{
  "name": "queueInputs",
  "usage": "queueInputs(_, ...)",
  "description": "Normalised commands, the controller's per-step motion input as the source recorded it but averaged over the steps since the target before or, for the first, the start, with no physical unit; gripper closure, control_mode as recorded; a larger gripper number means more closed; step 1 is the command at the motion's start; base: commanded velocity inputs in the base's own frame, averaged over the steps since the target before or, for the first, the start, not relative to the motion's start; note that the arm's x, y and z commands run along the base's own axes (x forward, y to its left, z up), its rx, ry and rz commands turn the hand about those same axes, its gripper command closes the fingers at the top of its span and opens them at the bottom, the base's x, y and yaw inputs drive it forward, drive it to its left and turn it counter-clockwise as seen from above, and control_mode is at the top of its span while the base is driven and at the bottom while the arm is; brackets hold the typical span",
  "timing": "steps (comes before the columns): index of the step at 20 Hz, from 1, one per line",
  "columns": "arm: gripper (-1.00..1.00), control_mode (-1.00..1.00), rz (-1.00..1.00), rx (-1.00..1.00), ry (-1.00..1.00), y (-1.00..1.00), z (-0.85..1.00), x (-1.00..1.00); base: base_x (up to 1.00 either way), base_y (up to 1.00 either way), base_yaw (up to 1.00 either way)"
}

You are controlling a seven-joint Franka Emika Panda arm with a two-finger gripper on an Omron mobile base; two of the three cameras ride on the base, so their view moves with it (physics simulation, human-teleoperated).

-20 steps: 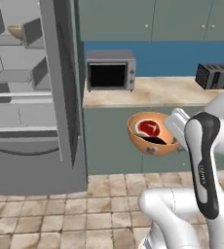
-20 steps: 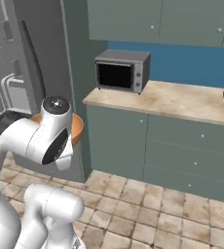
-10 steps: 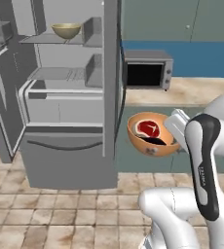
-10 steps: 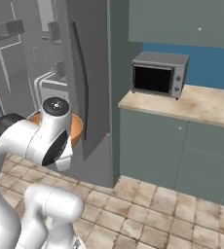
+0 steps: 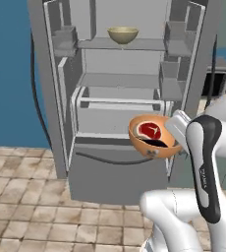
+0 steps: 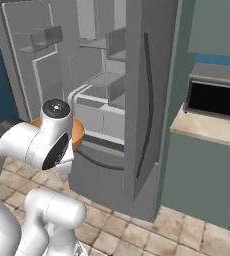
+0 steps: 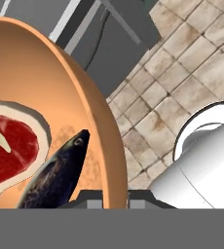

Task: Place the bowl with the bell pepper and sweet potato on the top shelf of the fridge. Place the bowl with the fish and steak on the second highest shelf of the fridge.

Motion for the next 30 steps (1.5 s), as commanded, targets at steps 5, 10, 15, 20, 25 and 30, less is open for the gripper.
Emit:
queueInputs(5, 1.0, 1.0, 0.0, 0.0, 0.0, 0.0, 0.0, 0.0, 0.87, 0.7, -0.23)
queueInputs(10, 1.0, 1.0, 0.0, 0.0, 0.0, 0.0, 0.0, 0.0, 0.5, 0.22, -0.47)
queueInputs(15, 1.0, 1.0, 0.0, 0.0, 0.0, 0.0, 0.0, 0.0, 0.56, 0.2, -0.26)
queueInputs(20, 1.0, 1.0, 0.0, 0.0, 0.0, 0.0, 0.0, 0.0, 0.76, 0.28, -0.08)
queueInputs(25, 1.0, 1.0, 0.0, 0.0, 0.0, 0.0, 0.0, 0.0, 0.59, 0.27, -0.02)
queueInputs(30, 1.0, 1.0, 0.0, 0.0, 0.0, 0.0, 0.0, 0.0, 0.48, 0.23, 0.0)
